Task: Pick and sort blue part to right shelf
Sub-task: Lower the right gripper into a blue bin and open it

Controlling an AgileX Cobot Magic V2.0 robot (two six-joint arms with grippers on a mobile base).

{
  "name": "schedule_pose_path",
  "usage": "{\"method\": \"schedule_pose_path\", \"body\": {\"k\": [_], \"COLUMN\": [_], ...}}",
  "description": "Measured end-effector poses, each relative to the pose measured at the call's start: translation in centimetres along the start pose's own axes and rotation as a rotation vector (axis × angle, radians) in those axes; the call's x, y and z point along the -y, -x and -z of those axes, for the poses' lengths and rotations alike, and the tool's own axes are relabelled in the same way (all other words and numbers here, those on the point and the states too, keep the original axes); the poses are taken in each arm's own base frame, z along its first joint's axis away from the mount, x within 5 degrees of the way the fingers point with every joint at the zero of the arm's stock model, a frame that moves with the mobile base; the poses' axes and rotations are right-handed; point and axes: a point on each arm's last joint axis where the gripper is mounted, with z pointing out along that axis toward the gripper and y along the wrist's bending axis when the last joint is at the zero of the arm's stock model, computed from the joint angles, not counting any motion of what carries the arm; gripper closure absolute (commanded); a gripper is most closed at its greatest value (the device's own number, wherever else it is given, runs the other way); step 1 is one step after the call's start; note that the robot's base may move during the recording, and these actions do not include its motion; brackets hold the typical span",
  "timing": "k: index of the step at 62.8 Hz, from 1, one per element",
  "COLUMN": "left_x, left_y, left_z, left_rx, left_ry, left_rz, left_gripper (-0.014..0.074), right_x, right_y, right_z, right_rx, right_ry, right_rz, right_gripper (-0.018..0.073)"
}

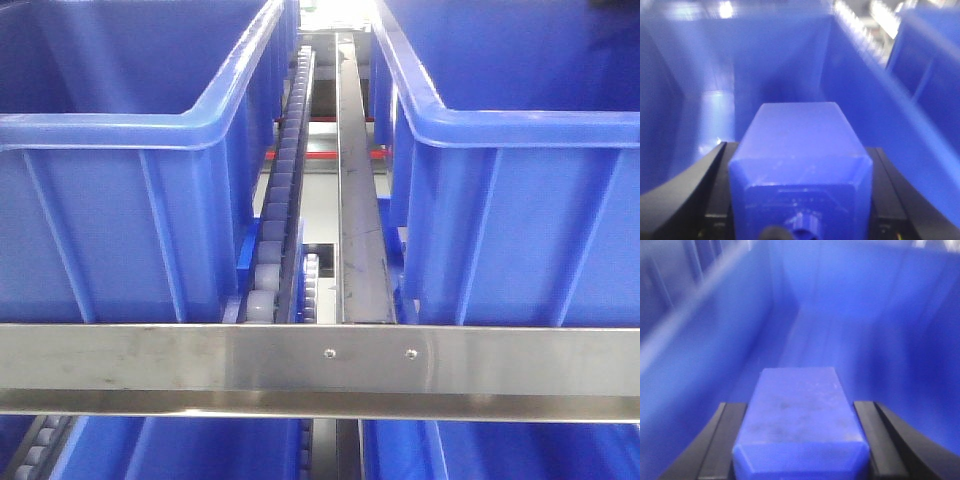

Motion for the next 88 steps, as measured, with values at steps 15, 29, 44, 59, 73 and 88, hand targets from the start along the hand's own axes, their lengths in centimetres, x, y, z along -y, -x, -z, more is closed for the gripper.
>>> {"method": "schedule_pose_path", "body": {"k": [15,29,44,59,73,88], "left_x": [0.0,0.0,0.0,0.0,-0.9,-3.1], "left_y": [-0.5,-0.4,-0.2,0.8,1.1,1.4], "left_z": [-2.4,-2.5,-2.2,-1.0,-0.7,0.1], "left_rx": [-0.047,-0.045,-0.038,0.007,0.019,0.028], "left_ry": [0.001,0.001,0.001,0.0,0.034,0.118], "left_rz": [0.0,0.0,0.0,0.0,0.008,0.135], "left_gripper": [0.0007,0.0008,0.019,0.0458,0.0462,0.0462], "right_x": [1.3,1.6,1.6,1.9,2.9,3.3], "right_y": [-0.3,0.0,0.2,0.8,0.8,1.7], "right_z": [-2.0,-2.1,-1.8,-0.8,-0.4,1.1], "right_rx": [-0.042,-0.035,-0.026,-0.007,-0.013,0.025], "right_ry": [-0.048,-0.061,-0.061,-0.076,-0.118,-0.14], "right_rz": [-0.047,-0.057,-0.056,-0.059,-0.076,-0.101], "right_gripper": [-0.0039,-0.0039,0.0068,0.0549,0.051,0.0519]}}
